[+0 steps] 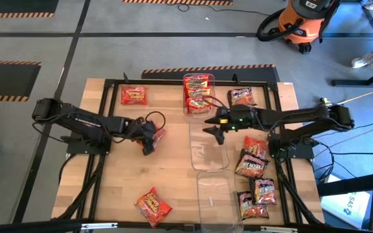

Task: Sort Maruchan noodles
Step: Put the orange noodle pack into the middle transparent bin

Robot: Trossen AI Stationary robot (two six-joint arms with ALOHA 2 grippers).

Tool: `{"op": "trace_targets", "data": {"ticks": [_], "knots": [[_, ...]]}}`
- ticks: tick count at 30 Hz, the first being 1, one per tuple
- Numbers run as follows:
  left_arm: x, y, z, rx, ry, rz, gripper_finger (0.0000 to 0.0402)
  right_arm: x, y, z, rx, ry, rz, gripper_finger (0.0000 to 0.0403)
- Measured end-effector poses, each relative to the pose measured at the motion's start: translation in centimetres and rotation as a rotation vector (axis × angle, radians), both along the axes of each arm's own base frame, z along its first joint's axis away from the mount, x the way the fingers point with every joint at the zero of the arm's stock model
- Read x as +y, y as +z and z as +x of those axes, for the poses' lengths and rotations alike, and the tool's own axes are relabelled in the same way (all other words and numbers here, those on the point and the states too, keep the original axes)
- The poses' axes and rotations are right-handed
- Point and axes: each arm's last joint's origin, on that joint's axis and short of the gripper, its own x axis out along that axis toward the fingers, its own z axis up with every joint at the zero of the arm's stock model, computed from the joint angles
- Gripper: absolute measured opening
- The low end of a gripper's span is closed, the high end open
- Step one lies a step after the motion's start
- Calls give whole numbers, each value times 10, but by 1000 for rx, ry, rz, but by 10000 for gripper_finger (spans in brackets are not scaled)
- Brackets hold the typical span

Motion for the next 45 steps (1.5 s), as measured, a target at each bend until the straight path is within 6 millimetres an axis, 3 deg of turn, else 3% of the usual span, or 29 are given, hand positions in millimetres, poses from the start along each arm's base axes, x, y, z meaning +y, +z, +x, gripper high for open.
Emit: {"op": "trace_targets", "data": {"ticks": [11,17,21,27,30,37,45], "knots": [[-21,-20,-8,-95,-201,65,156,-9,11,89,107,34,-30,214],[-30,-15,-3,-161,-329,102,156,-12,4,136,100,64,-13,214],[-35,-1,1,-163,-352,103,156,-14,-2,160,100,87,3,217],[-44,25,-9,-135,-302,40,156,-15,-15,186,106,99,63,272],[-49,28,-22,-133,-245,8,156,-15,-26,196,133,99,107,303],[-61,3,-44,-138,-150,15,156,-17,-58,217,212,63,196,323],[-60,-29,-57,-166,-94,-36,156,-18,-79,220,300,10,204,309]]}}
